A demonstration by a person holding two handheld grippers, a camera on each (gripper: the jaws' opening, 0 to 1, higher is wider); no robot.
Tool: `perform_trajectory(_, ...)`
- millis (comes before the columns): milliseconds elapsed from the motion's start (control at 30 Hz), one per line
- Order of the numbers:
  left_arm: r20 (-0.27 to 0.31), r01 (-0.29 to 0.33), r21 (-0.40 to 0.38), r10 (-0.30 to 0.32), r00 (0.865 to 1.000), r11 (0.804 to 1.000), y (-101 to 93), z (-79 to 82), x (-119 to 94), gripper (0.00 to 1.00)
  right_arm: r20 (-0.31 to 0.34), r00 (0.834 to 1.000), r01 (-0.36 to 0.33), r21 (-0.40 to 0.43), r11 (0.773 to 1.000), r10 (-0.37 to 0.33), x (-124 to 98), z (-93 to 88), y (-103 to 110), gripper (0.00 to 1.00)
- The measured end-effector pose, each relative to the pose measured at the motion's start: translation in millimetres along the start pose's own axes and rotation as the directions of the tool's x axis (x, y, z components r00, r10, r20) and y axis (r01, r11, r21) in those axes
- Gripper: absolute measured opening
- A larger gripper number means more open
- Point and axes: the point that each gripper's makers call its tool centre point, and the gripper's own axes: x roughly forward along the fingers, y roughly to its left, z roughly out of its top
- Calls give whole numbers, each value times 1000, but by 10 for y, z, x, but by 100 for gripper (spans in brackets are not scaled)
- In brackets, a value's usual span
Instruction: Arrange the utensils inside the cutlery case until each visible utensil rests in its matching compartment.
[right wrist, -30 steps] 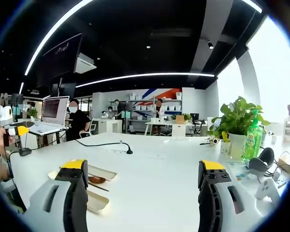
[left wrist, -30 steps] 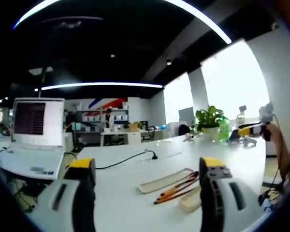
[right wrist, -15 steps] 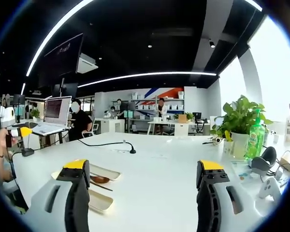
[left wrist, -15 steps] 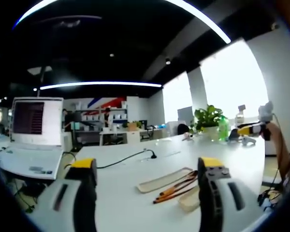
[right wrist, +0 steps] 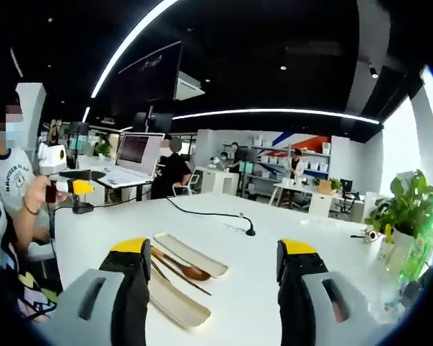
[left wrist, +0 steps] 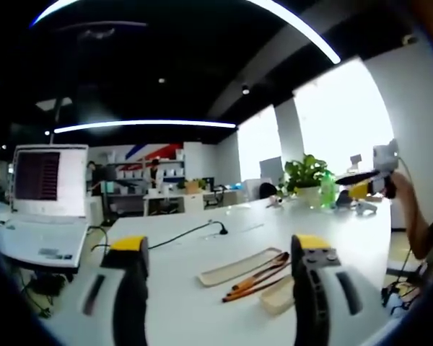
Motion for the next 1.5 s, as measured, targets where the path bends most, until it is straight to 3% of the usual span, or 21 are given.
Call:
perform_trajectory(167,-4,0,5,0,1000,1000,-21,-16,7,84,15,985,-172,-97,980,174,186,253,242,61)
perform_trajectory(300,-19,14,10,-14,1000,1000,-89,-47,32,84,-49,974,-226,-141,964,221,360,323,272,60)
perform_trajectory(400,-21,35,19,-34,999,999,-166,-49,46,84,-74,958,-288,-206,935,278,467,379,331,55)
perform_trajectory(500,-35,53,28,-52,998,998,-233,-77,59,83,-109,935,-353,-190,916,337,559,387,367,50)
perform_trajectory(567,-42,71,40,-70,997,997,-291,-85,69,83,-180,920,-383,-221,897,349,652,316,367,51)
perform_trajectory(600,-41,77,41,-75,996,996,-308,-81,73,83,-191,919,-383,-214,898,346,714,288,381,52)
perform_trajectory(633,-40,84,42,-82,996,996,-330,-75,80,83,-230,906,-400,-194,896,355,778,217,392,52)
perform_trajectory(733,-36,99,43,-98,995,994,-374,-59,95,82,-319,861,-464,-172,869,396,914,-9,488,48)
perform_trajectory(833,-37,106,40,-104,994,994,-390,-62,98,81,-418,802,-524,-151,838,426,1031,-269,528,40)
perform_trajectory(933,-38,112,41,-110,993,993,-411,-61,92,81,-453,786,-525,-128,842,421,1188,-431,514,35)
perform_trajectory(1000,-39,119,45,-117,992,992,-427,-59,89,80,-506,739,-562,-98,821,445,1264,-612,554,33)
perform_trajectory(1033,-38,122,44,-120,992,992,-433,-58,88,80,-517,733,-559,-88,824,442,1318,-672,557,32)
perform_trajectory(1100,-39,124,42,-123,992,991,-441,-61,90,80,-562,704,-561,-65,825,434,1386,-796,502,32)
perform_trajectory(1167,-40,128,44,-126,991,991,-448,-68,98,80,-531,732,-545,-82,834,426,1517,-807,522,31)
perform_trajectory(1200,-40,128,40,-127,991,991,-447,-71,106,80,-525,733,-552,-88,829,432,1558,-816,533,30)
perform_trajectory(1233,-41,128,38,-127,991,991,-445,-76,116,79,-536,713,-576,-82,813,451,1598,-875,577,27)
perform_trajectory(1300,-46,128,37,-127,991,991,-447,-94,128,79,-575,673,-590,-40,806,464,1611,-998,625,27)
perform_trajectory(1367,-55,130,41,-128,990,991,-452,-117,127,79,-589,652,-601,-18,799,477,1668,-1087,674,26)
perform_trajectory(1433,-60,133,43,-131,990,990,-454,-134,127,79,-597,643,-607,-15,795,480,1721,-1154,691,24)
perform_trajectory(1500,-63,132,39,-130,990,990,-447,-158,142,79,-607,620,-632,-10,775,497,1739,-1208,731,24)
